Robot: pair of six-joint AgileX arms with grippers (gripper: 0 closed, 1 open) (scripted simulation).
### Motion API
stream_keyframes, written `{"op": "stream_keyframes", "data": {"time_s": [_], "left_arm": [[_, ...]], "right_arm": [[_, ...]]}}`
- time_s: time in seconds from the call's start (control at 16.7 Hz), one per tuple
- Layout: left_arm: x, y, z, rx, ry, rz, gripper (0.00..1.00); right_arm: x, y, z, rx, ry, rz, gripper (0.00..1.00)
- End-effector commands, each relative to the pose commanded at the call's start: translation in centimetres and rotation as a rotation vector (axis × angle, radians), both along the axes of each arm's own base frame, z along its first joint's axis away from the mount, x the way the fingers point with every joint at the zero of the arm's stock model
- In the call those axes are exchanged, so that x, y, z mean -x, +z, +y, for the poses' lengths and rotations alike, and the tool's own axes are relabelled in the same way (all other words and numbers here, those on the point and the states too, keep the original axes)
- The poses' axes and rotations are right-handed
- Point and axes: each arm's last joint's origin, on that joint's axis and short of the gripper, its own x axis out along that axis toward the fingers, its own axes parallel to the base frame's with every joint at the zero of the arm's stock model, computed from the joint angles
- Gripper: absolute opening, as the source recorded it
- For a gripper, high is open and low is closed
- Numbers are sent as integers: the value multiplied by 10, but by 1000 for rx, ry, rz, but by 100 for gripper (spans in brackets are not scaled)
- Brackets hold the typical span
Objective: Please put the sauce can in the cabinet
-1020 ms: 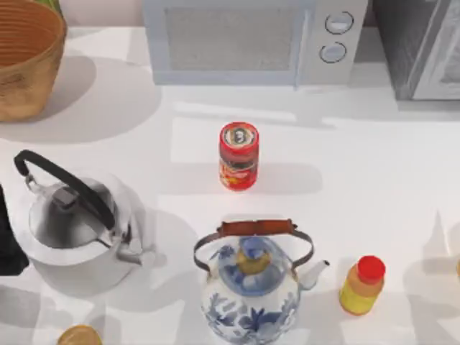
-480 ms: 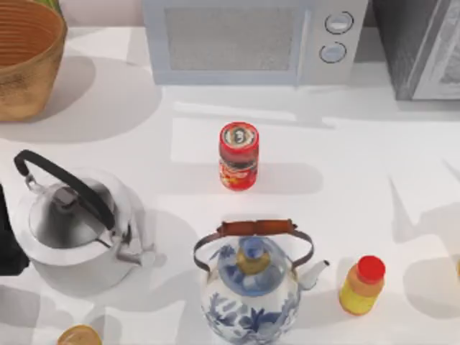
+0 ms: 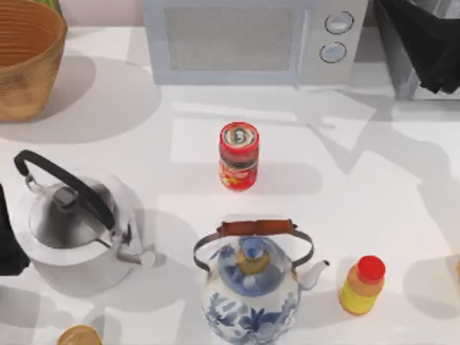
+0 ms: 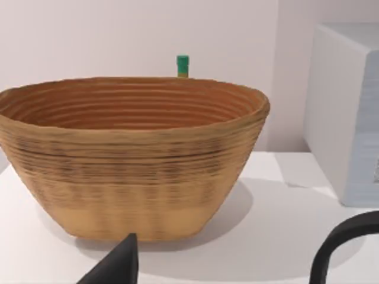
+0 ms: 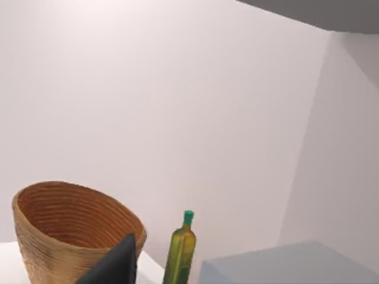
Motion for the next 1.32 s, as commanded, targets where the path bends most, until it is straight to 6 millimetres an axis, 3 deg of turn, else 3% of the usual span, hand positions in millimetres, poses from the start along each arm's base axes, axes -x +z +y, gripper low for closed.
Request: {"op": "stream_keyframes", "data": {"time_s": [0.18, 0.3, 0.48, 0.66, 0.84, 1.32], "left_arm": [[0, 0, 0, 0, 0, 0, 100], [0, 0, 0, 0, 0, 0, 100], [0, 0, 0, 0, 0, 0, 100], [0, 0, 0, 0, 0, 0, 100], [0, 0, 0, 0, 0, 0, 100], [0, 0, 0, 0, 0, 0, 100]], "right_arm": [[-73, -74, 26, 46, 201, 121, 100], [-102, -131, 41, 68, 315, 191, 100], [-122, -208, 58, 92, 457, 252, 100], [-126, -261, 71, 110, 558, 270, 100], [-125, -288, 78, 121, 612, 264, 100], [-126, -290, 83, 122, 617, 261, 100]]}}
